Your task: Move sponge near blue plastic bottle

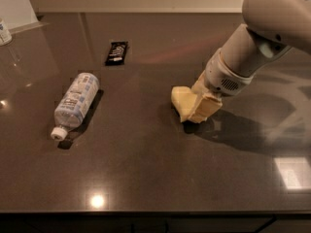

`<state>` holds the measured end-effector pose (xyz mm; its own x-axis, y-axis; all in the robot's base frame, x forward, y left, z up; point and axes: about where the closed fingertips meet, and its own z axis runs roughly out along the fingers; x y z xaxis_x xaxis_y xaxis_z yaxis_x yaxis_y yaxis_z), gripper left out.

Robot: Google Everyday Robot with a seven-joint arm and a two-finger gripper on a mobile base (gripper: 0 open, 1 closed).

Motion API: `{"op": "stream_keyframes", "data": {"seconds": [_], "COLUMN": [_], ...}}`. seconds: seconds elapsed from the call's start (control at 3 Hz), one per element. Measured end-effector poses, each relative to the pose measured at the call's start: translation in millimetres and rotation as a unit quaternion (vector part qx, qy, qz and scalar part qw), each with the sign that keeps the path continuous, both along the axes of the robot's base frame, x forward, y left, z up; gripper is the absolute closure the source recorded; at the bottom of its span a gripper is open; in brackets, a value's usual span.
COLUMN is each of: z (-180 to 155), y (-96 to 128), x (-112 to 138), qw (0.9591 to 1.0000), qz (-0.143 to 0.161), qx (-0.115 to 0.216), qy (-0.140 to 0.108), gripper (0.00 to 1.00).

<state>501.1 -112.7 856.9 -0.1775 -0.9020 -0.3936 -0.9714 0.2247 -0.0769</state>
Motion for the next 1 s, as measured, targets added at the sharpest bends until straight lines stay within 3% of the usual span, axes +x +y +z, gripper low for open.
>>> {"op": "stream_keyframes", "data": {"seconds": [0.67, 1.0], "z": [2, 2], "y": [80, 118], "x": [14, 13], "qw": [0.9979, 0.9947], "qz": [0.060, 0.095], "qx": [0.026, 0.041], "qy": [-0.002, -0.005], "gripper": [1.00, 1.00]}}
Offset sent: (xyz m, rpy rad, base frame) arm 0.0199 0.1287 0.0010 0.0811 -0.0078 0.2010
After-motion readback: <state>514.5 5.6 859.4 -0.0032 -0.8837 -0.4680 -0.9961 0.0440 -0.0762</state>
